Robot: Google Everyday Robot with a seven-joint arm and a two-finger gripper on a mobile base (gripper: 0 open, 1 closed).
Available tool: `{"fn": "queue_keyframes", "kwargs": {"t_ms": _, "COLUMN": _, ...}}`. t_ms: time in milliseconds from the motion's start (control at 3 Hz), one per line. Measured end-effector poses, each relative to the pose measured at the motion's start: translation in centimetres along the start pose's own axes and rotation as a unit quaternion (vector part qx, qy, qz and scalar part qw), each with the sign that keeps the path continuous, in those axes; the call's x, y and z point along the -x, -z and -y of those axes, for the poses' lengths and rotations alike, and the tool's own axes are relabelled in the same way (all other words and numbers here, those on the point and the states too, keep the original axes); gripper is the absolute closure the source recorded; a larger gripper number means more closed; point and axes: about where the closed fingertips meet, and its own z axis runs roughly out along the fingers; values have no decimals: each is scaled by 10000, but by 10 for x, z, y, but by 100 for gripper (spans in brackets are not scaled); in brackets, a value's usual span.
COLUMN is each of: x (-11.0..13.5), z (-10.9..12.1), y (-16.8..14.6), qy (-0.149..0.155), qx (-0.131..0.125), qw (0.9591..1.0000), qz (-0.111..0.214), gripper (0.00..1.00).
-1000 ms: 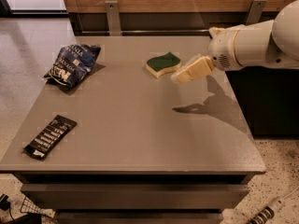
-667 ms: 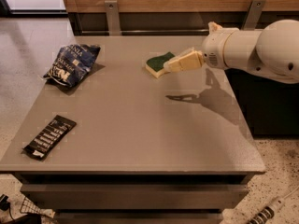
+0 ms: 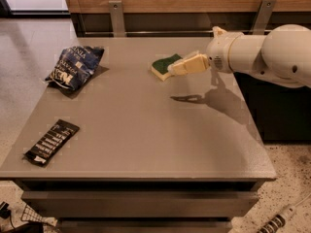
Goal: Move sponge near rxbar chocolate
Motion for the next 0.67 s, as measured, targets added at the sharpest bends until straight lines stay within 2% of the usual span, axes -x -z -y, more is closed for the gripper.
{"fn": "queue_keyframes", "kwargs": {"t_ms": 333, "x": -16, "z": 5, "y": -23, "qy": -437, "qx": 149, "qw": 9986, "qz": 250, "gripper": 0}}
{"fn": "queue_keyframes", "kwargs": {"t_ms": 667, "x": -31, "z": 6, "y": -45, "qy": -807, "qx": 306, "qw": 9955, "qz": 385, "gripper": 0}}
